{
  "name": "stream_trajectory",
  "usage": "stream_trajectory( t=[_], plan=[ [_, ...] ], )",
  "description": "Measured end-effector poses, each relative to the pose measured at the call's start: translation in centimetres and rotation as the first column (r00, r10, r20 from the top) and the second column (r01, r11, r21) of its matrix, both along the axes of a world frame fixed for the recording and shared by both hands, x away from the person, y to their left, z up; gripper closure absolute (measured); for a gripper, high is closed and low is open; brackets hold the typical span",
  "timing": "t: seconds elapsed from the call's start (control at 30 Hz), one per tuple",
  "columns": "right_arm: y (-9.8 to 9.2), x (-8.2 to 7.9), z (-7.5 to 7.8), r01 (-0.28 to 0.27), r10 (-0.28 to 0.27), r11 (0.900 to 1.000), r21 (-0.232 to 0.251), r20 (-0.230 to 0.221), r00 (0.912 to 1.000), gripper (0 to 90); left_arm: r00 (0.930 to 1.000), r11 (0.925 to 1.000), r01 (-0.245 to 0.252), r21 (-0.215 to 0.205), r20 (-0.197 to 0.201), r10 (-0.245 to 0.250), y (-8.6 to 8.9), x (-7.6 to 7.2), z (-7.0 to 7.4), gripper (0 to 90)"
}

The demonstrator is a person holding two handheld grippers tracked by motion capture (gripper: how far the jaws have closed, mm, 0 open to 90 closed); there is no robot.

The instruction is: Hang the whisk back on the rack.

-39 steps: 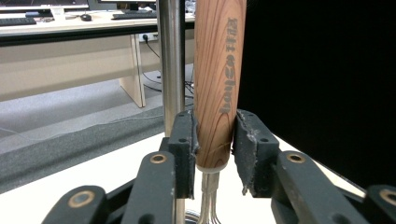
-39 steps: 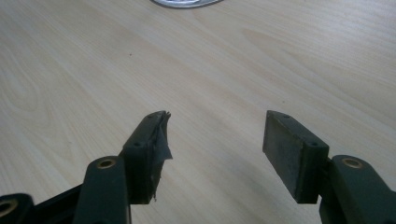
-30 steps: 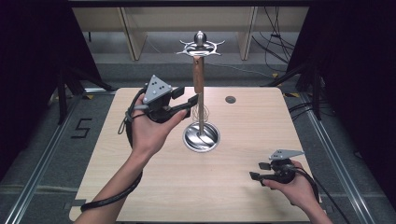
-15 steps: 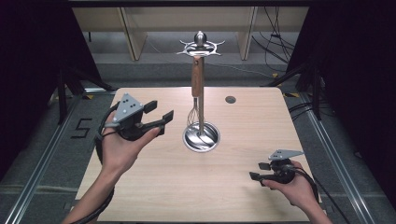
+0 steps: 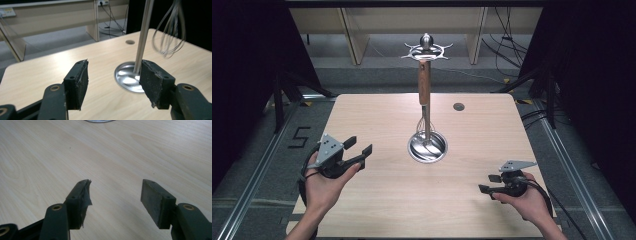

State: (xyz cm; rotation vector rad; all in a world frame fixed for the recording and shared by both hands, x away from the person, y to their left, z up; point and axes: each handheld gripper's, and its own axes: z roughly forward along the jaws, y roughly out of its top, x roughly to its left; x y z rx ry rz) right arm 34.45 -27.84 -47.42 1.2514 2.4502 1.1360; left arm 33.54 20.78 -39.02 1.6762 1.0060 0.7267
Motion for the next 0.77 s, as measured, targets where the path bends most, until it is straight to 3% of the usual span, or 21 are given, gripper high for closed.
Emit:
stream_trajectory(
  t=[0.17,0.2,0.23,0.27,0.4,0.5,0.53,0.57,0.6,0.77],
  plan=[
    [0.1,0.0,-0.1,0.005,-0.004,1.000,0.007,-0.014,0.9999,40.9,0.9991,0.9990,-0.003,0.045,-0.042,0.005,0.9,-0.3,-3.4,38.8],
    [0.0,0.0,0.0,-0.001,0.001,1.000,0.004,-0.020,0.9998,40.9,0.9976,0.9983,-0.002,0.058,-0.068,0.005,1.1,-0.4,-4.8,38.8],
    [-0.1,0.0,0.2,-0.013,0.012,1.000,-0.023,-0.030,0.9995,40.9,0.9963,0.9980,0.002,0.063,-0.086,0.004,1.1,-0.4,-5.4,38.7],
    [-0.1,0.0,0.1,-0.010,0.010,1.000,-0.018,-0.018,0.9998,40.9,0.9938,0.9977,0.018,0.065,-0.111,-0.010,1.2,-0.3,-6.5,38.5],
    [-0.1,0.0,0.2,-0.020,0.019,0.999,-0.027,-0.045,0.9988,40.9,0.9832,0.9951,0.078,0.061,-0.170,-0.067,1.7,0.3,-8.4,38.4],
    [-0.1,0.0,0.1,-0.022,0.020,0.999,-0.027,-0.040,0.9990,40.9,0.9672,0.9991,0.041,-0.011,-0.251,-0.043,1.6,0.3,-9.0,37.2],
    [-0.1,0.0,0.1,-0.025,0.024,0.999,-0.026,-0.041,0.9989,41.0,0.9691,0.9991,0.041,-0.014,-0.243,-0.043,1.6,0.5,-8.9,37.0],
    [-0.1,-0.1,0.1,-0.022,0.021,0.999,-0.024,-0.054,0.9983,41.0,0.9746,0.9977,0.067,0.012,-0.215,-0.063,1.8,0.7,-8.8,36.8],
    [-0.1,-0.1,0.1,-0.022,0.021,0.999,-0.026,-0.053,0.9984,41.0,0.9746,0.9980,0.063,0.003,-0.216,-0.061,1.8,0.7,-8.7,36.7],
    [-0.1,-0.1,0.1,-0.013,0.012,1.000,-0.024,-0.055,0.9984,41.0,0.9652,0.9982,0.044,-0.041,-0.256,-0.053,1.7,0.4,-8.9,35.9]
  ],
)
